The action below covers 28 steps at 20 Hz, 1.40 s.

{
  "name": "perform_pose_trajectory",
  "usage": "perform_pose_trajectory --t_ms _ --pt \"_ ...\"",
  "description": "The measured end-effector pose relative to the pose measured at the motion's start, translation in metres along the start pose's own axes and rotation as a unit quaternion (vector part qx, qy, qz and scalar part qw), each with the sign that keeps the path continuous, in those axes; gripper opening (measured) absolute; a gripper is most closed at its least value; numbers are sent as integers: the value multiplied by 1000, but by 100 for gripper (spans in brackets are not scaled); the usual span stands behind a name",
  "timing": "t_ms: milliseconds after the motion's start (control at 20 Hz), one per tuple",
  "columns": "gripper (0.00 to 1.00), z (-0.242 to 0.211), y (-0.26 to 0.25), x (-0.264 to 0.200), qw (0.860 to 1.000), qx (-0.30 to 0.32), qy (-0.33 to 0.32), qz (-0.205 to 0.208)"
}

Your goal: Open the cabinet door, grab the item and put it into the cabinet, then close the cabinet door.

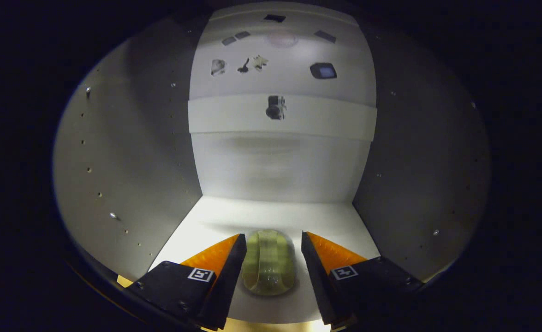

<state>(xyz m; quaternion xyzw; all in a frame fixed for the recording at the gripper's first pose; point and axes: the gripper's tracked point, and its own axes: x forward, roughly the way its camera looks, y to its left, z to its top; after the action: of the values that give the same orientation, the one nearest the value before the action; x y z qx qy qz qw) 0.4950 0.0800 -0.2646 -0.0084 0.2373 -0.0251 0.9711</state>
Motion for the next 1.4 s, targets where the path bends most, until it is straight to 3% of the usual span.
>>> perform_pose_trajectory --t_ms 350,400,450,900,1400 --pt "91 35 18 -77 997 -13 -73 28" --pt "99 39 21 -91 996 -10 -83 31" --pt "99 43 23 -110 995 -8 -96 35" --pt "98 32 15 -293 985 -19 -168 36" --pt "98 -53 -21 -478 984 -11 -159 82"
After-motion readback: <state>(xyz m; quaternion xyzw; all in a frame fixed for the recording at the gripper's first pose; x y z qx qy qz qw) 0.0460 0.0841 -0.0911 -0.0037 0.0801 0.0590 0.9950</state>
